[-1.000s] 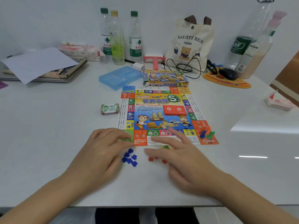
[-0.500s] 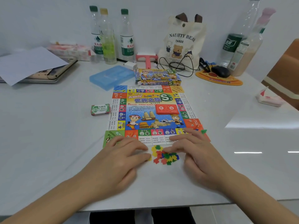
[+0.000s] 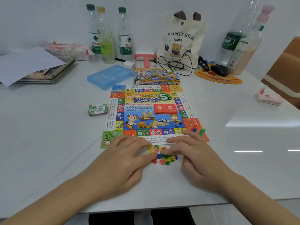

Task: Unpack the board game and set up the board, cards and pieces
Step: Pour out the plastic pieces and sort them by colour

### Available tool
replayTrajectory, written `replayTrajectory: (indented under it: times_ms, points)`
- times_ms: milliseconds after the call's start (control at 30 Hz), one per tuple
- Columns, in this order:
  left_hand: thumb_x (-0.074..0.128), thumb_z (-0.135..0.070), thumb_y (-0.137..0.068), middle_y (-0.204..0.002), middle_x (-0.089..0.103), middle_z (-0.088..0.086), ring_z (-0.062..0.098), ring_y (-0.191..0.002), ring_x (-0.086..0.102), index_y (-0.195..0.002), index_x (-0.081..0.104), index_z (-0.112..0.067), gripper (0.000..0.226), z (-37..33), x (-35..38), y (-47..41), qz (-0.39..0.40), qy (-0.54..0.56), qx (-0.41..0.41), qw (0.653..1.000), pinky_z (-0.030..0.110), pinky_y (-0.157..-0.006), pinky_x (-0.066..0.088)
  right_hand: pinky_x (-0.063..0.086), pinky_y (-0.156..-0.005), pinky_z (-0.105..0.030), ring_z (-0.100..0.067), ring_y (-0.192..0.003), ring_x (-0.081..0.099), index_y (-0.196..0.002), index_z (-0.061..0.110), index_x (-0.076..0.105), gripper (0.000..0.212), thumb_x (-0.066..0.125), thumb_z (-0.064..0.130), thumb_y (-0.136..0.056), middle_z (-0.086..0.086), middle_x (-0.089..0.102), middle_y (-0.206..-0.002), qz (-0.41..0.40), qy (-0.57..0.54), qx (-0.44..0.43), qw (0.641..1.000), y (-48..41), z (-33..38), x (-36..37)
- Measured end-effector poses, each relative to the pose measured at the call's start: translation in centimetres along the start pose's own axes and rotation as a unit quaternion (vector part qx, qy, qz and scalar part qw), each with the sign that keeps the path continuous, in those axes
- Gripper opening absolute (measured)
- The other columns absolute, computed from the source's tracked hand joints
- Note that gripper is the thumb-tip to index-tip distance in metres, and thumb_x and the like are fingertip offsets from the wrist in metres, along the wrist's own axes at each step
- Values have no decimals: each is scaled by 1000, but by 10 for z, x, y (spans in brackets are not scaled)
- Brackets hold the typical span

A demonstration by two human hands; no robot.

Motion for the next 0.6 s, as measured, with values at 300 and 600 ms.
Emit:
replayTrajectory:
  times_ms: [300, 600]
  points:
    - [50, -23, -81, -124, 58, 1, 22, -116, 52, -124, 59, -26, 44, -6, -1, -5, -7, 2, 13, 1000, 40, -96, 37, 34, -107, -40, -5, -117, 54, -103, 20, 69, 48, 33, 9, -74, 7, 67, -107, -27, 2, 19, 999, 8, -9, -8]
    - [44, -21, -85, -127, 57, 1, 23, -120, 51, -127, 58, -22, 45, 0, 1, 4, -2, 22, 8, 1000, 43, -97, 39, 30, -109, -31, -10, -113, 57, -97, 18, 70, 45, 34, 9, -73, 5, 69, -102, -32, 29, 16, 999, 18, -12, -14]
Point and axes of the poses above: each hand's wrist, its own y-axis away from the middle knuckle, its own x-axis out of the palm, z = x × y, the point moved 6 cm from there along -y, towards the middle knuckle
